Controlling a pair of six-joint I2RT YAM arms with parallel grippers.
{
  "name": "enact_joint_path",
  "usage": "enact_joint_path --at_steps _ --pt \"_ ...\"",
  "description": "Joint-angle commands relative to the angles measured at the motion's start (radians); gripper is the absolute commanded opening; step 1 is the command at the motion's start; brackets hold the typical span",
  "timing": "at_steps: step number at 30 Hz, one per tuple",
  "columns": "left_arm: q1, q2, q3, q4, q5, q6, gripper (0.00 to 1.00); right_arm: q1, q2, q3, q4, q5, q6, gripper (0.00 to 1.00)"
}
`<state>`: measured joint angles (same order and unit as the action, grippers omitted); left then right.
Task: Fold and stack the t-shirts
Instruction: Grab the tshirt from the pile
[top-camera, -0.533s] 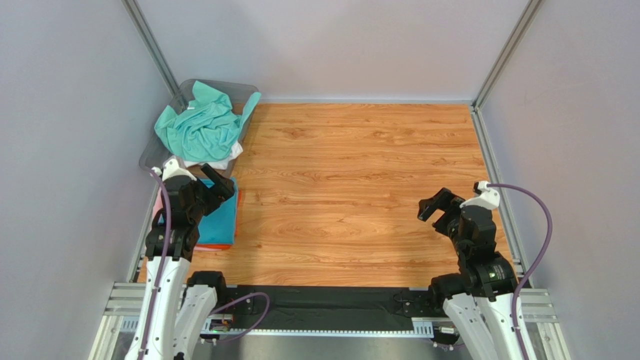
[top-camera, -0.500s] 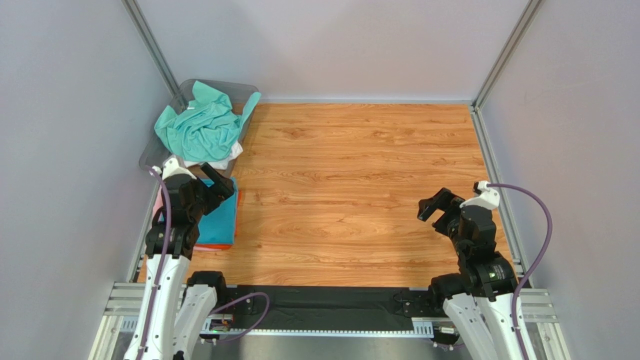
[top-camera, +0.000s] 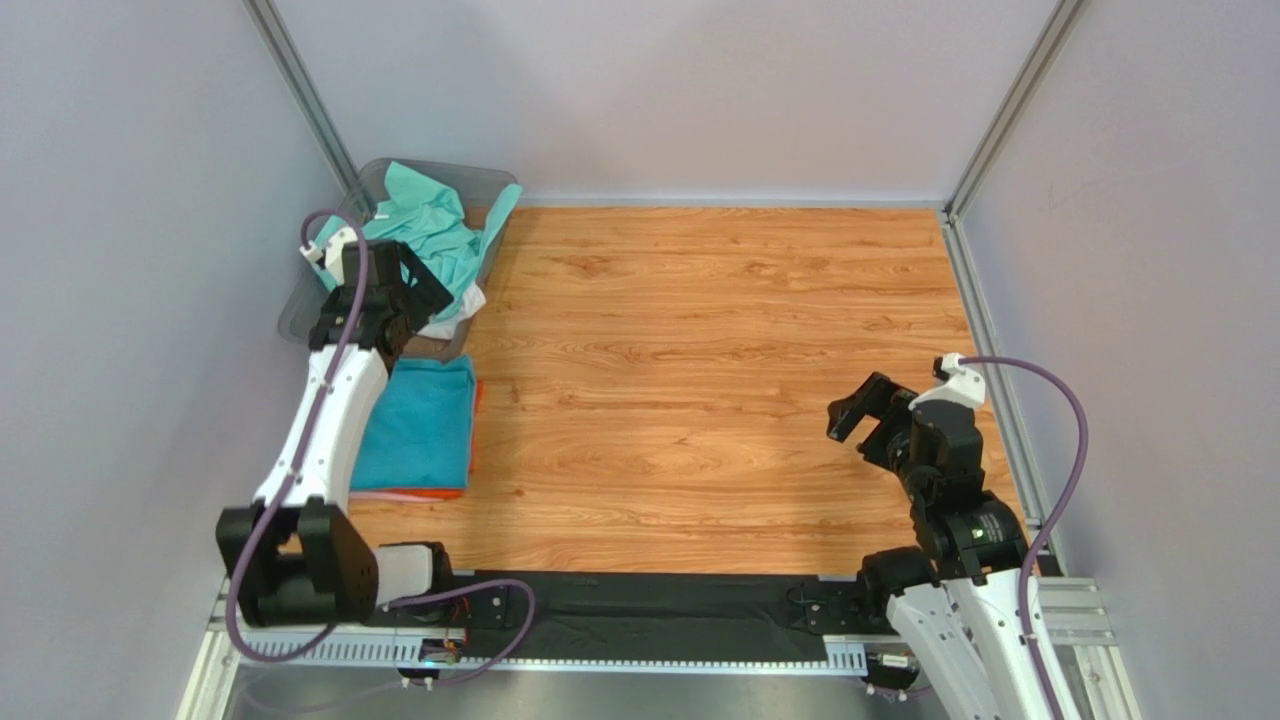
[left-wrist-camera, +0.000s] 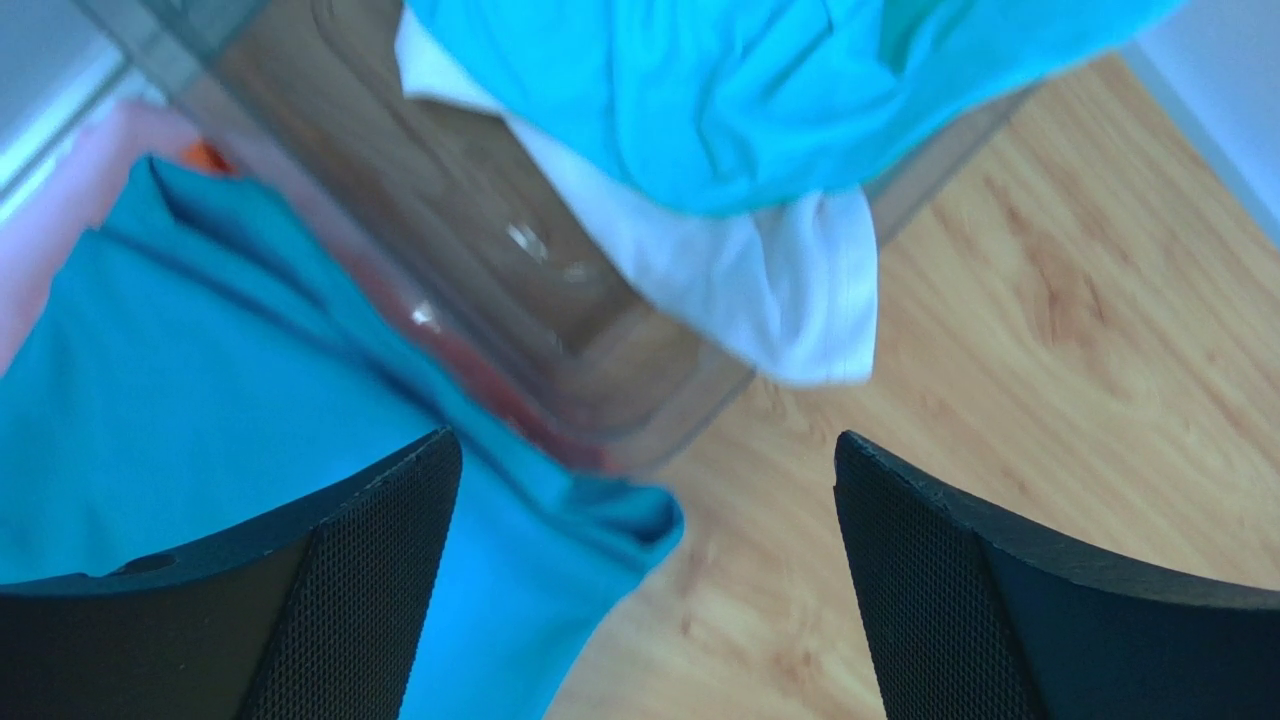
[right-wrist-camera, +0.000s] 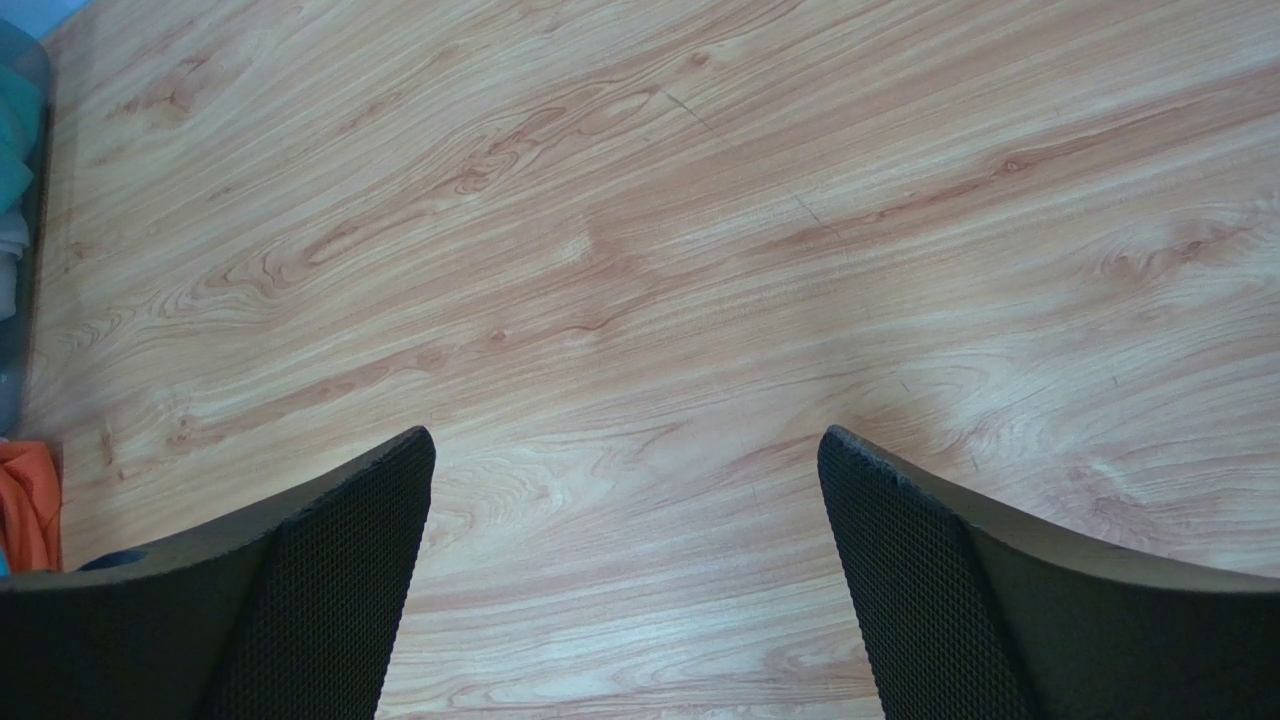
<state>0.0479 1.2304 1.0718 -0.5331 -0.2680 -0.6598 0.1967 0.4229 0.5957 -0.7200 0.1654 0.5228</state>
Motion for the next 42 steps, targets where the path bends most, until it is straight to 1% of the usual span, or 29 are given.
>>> enact_joint_path --at_steps 1,3,4,7,8,9,10,11,12,13,14,15,16,18,20,21,24,26,27,28,29,30,33,36,37,38,39,40,42 --pt "0.053 0.131 0.114 0.107 -0.06 0.055 1.0 -0.002 0.008 0.033 0.036 -0.023 -0.021 1.0" --pt "0.075 0.256 0.207 0.107 -0.059 0.063 1.0 -0.002 0.01 0.035 0.036 -0.018 -0.02 1.0" --pt "0.096 0.343 0.241 0.105 -0.053 0.068 1.0 -0.002 0.008 0.036 0.034 -0.018 -0.023 1.0" --pt "0.121 0.467 0.393 0.087 -0.033 0.095 1.0 -0.002 0.008 0.038 0.034 -0.023 -0.023 1.0" --pt "0.119 0.551 0.434 0.078 -0.034 0.109 1.0 -0.002 0.01 0.038 0.034 -0.023 -0.023 1.0" --pt "0.121 0.59 0.512 0.056 -0.037 0.121 1.0 -0.002 0.01 0.038 0.031 -0.02 -0.023 1.0" --pt "0.125 0.665 0.551 0.045 -0.034 0.133 1.0 -0.002 0.013 0.035 0.031 -0.018 -0.023 1.0" --pt "0.127 0.7 0.585 0.036 -0.03 0.138 1.0 -0.002 0.014 0.035 0.031 -0.015 -0.023 1.0" --pt "0.13 0.737 0.658 0.007 -0.025 0.138 1.0 -0.002 0.017 0.033 0.031 -0.012 -0.023 1.0" --pt "0.136 0.808 0.693 -0.007 -0.013 0.137 1.0 -0.002 0.023 0.033 0.033 -0.009 -0.023 1.0" --pt "0.141 0.842 0.729 -0.025 -0.007 0.134 0.99 -0.002 0.025 0.033 0.034 -0.004 -0.021 1.0" --pt "0.145 0.877 0.804 -0.066 0.022 0.129 0.97 -0.002 0.033 0.035 0.033 -0.004 -0.02 1.0" --pt "0.153 0.94 0.838 -0.083 0.039 0.126 0.94 -0.003 0.037 0.036 0.033 -0.004 -0.023 1.0" --pt "0.156 0.989 0.916 -0.117 0.061 0.127 0.9 -0.002 0.045 0.038 0.031 -0.004 -0.021 1.0" --pt "0.156 1.04 0.941 -0.126 0.062 0.129 0.84 -0.002 0.048 0.038 0.031 -0.001 -0.021 1.0" --pt "0.158 1.047 0.945 -0.131 0.059 0.126 0.76 -0.003 0.05 0.038 0.033 -0.001 -0.023 1.0" --pt "0.156 1.058 0.932 -0.13 0.052 0.112 0.67 -0.002 0.051 0.038 0.031 0.002 -0.023 1.0" --pt "0.158 1.061 0.932 -0.13 0.047 0.115 0.54 -0.003 0.051 0.038 0.033 0.002 -0.021 1.0" --pt "0.159 1.06 0.933 -0.131 0.055 0.117 0.38 -0.003 0.053 0.038 0.033 0.002 -0.023 1.0" --pt "0.162 1.055 0.935 -0.131 0.062 0.126 0.29 -0.002 0.051 0.039 0.033 0.0 -0.023 1.0" --pt "0.164 1.051 0.941 -0.14 0.07 0.127 0.12 -0.003 0.05 0.039 0.031 0.0 -0.023 1.0" --pt "0.161 1.043 0.939 -0.142 0.078 0.127 0.0 -0.003 0.047 0.039 0.033 0.0 -0.024 1.0" --pt "0.162 0.979 0.918 -0.14 0.125 0.132 0.0 -0.003 0.036 0.038 0.031 -0.003 -0.023 1.0" --pt "0.164 0.871 0.877 -0.13 0.153 0.124 0.0 -0.003 0.027 0.038 0.031 -0.007 -0.023 1.0" --pt "0.164 0.806 0.861 -0.119 0.162 0.123 0.0 -0.002 0.027 0.038 0.031 -0.009 -0.023 1.0" --pt "0.162 0.767 0.823 -0.091 0.17 0.12 0.0 -0.003 0.024 0.038 0.031 -0.013 -0.023 1.0" --pt "0.162 0.688 0.803 -0.076 0.187 0.112 0.0 -0.002 0.022 0.038 0.031 -0.015 -0.024 1.0" --pt "0.165 0.658 0.765 -0.047 0.206 0.089 0.0 -0.002 0.019 0.038 0.031 -0.018 -0.024 1.0" --pt "0.179 0.611 0.658 0.043 0.294 0.069 0.0 -0.002 0.013 0.036 0.033 -0.021 -0.026 1.0"
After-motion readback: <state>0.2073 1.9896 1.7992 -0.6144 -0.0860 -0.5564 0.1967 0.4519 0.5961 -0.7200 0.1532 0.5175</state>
